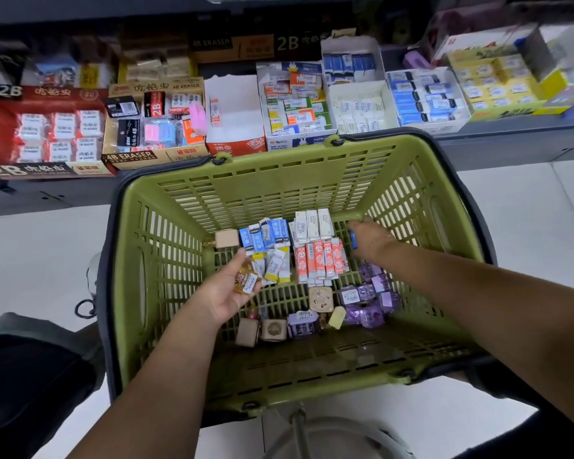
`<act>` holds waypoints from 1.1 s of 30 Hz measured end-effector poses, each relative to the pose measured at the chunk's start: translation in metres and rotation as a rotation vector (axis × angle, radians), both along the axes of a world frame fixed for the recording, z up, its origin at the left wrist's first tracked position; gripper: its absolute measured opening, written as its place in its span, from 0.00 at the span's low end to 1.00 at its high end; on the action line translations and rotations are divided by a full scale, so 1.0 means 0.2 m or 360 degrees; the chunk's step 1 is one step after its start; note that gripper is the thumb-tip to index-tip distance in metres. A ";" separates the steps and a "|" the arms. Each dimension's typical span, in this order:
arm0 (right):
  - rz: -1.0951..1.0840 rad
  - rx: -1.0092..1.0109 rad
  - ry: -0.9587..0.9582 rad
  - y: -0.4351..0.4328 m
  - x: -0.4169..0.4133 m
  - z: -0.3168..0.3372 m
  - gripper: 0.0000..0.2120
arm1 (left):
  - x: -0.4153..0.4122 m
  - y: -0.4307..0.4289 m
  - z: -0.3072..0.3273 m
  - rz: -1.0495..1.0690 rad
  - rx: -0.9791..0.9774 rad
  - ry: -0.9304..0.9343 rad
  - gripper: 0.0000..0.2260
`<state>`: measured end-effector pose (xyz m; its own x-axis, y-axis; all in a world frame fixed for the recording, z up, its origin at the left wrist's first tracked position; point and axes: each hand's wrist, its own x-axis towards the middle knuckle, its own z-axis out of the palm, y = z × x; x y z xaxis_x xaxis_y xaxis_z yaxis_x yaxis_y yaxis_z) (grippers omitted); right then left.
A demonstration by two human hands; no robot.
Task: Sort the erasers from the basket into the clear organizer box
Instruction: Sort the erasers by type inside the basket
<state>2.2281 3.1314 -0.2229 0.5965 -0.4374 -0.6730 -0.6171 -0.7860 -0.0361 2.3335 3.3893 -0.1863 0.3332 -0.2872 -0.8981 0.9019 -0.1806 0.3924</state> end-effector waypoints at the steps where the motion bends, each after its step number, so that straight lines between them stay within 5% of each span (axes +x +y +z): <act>1: -0.0028 -0.0018 -0.0048 0.00 -0.01 -0.01 0.29 | 0.00 0.00 0.00 0.0013 -0.0013 0.0011 0.15; 9: 0.0011 -0.0036 -0.0064 0.02 -0.01 0.02 0.19 | 0.01 0.04 0.00 0.0222 0.0023 0.0070 0.14; 14: 0.0297 -0.0443 -0.0129 0.01 0.09 0.18 0.13 | 0.05 0.07 -0.02 0.0376 0.0146 0.0066 0.14; 17: -0.0005 -0.0370 -0.0484 0.03 0.20 0.33 0.10 | 0.06 0.09 -0.03 0.0431 0.0150 0.0063 0.14; 21: -0.0904 0.0610 -0.0786 0.22 0.27 0.38 0.09 | 0.05 0.10 -0.03 0.0482 0.0154 0.0084 0.15; 23: -0.1213 0.0853 -0.0831 0.35 0.28 0.31 0.06 | 0.06 0.10 -0.04 0.0469 0.0184 0.0068 0.16; 29: -0.1642 0.0830 -0.1170 0.58 0.40 0.14 0.07 | 0.06 0.16 -0.09 0.0247 0.0461 -0.0035 0.19; 33: -0.1497 0.0611 -0.1127 0.62 0.40 0.08 0.13 | 0.03 0.16 -0.14 -0.0201 0.0733 -0.0163 0.16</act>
<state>2.3088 3.2548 -0.2072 0.4419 -0.7382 -0.5097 -0.6867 0.0873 -0.7217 2.3393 3.4220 -0.2146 0.4147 0.0888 -0.9056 0.8227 -0.4617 0.3315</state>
